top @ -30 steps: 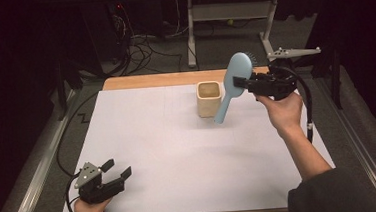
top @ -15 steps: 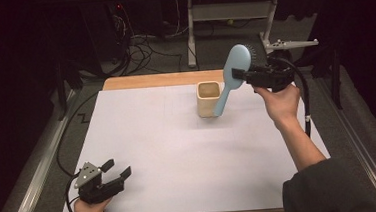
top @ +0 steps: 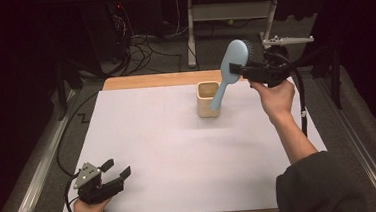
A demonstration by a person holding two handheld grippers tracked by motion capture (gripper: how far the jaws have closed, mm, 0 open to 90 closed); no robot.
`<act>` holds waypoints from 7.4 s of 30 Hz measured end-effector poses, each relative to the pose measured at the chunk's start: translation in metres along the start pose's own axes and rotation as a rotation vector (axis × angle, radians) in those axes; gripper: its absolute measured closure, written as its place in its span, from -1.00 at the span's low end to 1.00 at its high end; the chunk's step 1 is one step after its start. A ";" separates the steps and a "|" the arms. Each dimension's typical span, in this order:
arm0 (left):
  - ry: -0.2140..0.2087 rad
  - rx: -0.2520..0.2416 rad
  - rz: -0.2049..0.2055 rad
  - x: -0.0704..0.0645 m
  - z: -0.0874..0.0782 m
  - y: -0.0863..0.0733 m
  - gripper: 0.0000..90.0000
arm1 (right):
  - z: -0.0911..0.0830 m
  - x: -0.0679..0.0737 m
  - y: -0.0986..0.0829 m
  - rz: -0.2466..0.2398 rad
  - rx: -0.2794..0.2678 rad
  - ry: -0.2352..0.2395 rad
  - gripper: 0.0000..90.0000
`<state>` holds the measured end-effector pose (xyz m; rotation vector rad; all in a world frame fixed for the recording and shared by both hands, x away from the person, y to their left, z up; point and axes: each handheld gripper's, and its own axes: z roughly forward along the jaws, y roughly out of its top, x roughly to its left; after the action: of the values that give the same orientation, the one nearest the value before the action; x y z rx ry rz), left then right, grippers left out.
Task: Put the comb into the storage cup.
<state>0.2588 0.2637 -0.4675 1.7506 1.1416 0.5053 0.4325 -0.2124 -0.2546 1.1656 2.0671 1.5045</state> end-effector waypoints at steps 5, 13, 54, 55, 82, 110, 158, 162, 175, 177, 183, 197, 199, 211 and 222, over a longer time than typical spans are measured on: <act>-0.001 0.006 0.003 0.000 0.001 -0.001 -0.35 | 0.004 0.001 0.004 -0.010 0.002 -0.009 0.33; -0.003 0.005 0.004 0.000 0.001 -0.001 -0.35 | 0.010 0.001 0.010 -0.014 -0.003 -0.022 0.33; 0.001 -0.012 -0.033 0.003 -0.002 0.000 -0.35 | 0.032 -0.013 0.014 0.023 -0.042 -0.094 0.33; 0.003 -0.010 -0.036 0.004 -0.002 -0.001 -0.35 | 0.033 -0.014 0.014 0.027 -0.041 -0.095 0.33; 0.005 -0.006 -0.033 0.004 -0.002 -0.001 -0.35 | 0.050 -0.014 0.009 0.009 -0.012 -0.138 0.32; -0.005 0.003 -0.034 0.004 -0.001 -0.001 -0.34 | 0.069 -0.016 -0.005 0.012 0.037 -0.143 0.32; -0.010 -0.003 -0.030 0.003 -0.001 -0.001 -0.34 | 0.102 -0.014 -0.025 0.028 0.113 -0.143 0.29; -0.009 -0.003 -0.031 0.003 -0.001 -0.001 -0.34 | 0.104 -0.014 -0.026 0.033 0.119 -0.144 0.28; -0.009 -0.006 -0.028 0.003 -0.002 0.000 -0.34 | 0.108 -0.016 -0.029 0.036 0.134 -0.148 0.27; -0.009 -0.007 -0.027 0.003 -0.002 0.000 -0.34 | 0.108 -0.016 -0.030 0.037 0.137 -0.149 0.27; -0.007 -0.005 -0.022 0.003 -0.002 0.000 -0.34 | 0.110 -0.018 -0.032 0.046 0.146 -0.150 0.26; -0.004 -0.003 -0.020 0.002 -0.002 0.000 -0.34 | 0.108 -0.027 -0.038 0.079 0.144 -0.146 0.16; -0.004 -0.004 -0.018 0.002 -0.002 0.000 -0.34 | 0.108 -0.028 -0.038 0.082 0.145 -0.151 0.14; -0.005 -0.004 -0.018 0.002 -0.002 0.000 -0.34 | 0.107 -0.031 -0.037 0.089 0.146 -0.174 0.04; -0.006 -0.001 -0.024 0.002 -0.001 0.000 -0.34 | 0.105 -0.036 -0.038 0.100 0.165 -0.192 -0.05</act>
<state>0.2585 0.2661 -0.4676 1.7341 1.1573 0.4859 0.5089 -0.1777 -0.3362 1.4340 2.0594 1.2276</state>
